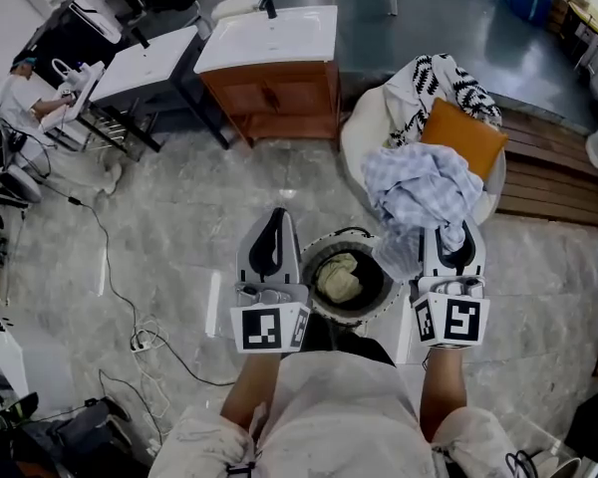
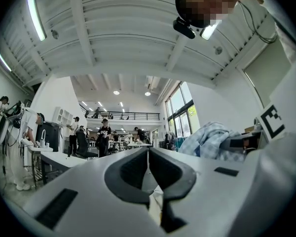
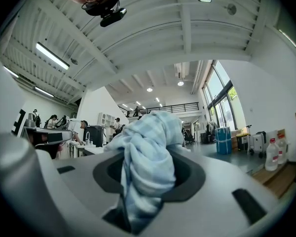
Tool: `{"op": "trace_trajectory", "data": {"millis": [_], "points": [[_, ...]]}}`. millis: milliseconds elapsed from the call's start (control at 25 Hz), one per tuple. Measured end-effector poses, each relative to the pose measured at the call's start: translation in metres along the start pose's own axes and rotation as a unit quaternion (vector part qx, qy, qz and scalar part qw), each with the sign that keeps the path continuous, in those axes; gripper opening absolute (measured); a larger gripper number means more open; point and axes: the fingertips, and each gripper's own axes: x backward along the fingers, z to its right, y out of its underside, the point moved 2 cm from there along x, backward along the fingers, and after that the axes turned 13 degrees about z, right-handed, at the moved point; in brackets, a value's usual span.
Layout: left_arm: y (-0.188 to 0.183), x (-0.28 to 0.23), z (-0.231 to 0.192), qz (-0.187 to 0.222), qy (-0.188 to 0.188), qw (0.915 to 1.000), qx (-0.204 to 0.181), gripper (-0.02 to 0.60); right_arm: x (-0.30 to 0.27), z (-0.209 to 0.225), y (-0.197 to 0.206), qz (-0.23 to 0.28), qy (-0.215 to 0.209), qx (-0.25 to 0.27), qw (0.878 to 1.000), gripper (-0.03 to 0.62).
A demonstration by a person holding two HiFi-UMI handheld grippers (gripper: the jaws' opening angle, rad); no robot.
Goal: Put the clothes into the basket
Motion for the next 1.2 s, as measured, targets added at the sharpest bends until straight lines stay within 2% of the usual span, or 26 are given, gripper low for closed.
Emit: {"op": "trace_trajectory", "data": {"millis": [200, 400, 680, 880, 1200], "points": [[0.031, -0.014, -0.018, -0.016, -0.002, 0.9999, 0.006, 0.012, -0.02, -0.009, 0.03, -0.021, -0.002, -0.005, 1.0, 0.14], [0.056, -0.019, -0.036, -0.028, 0.0, 0.9993, 0.026, 0.012, -0.026, -0.027, 0.069, -0.078, -0.004, -0.008, 0.997, 0.14], [0.105, -0.023, -0.062, -0.048, 0.014, 0.9977, 0.045, 0.008, -0.026, -0.053, 0.163, -0.179, 0.003, -0.012, 0.984, 0.14], [0.14, -0.014, -0.074, -0.078, 0.022, 0.9947, 0.064, 0.008, 0.003, -0.068, 0.252, -0.271, 0.017, -0.027, 0.962, 0.14], [0.182, -0.014, -0.093, -0.109, 0.03, 0.9908, 0.073, 0.008, 0.047, -0.086, 0.38, -0.404, 0.037, -0.045, 0.913, 0.14]]}}
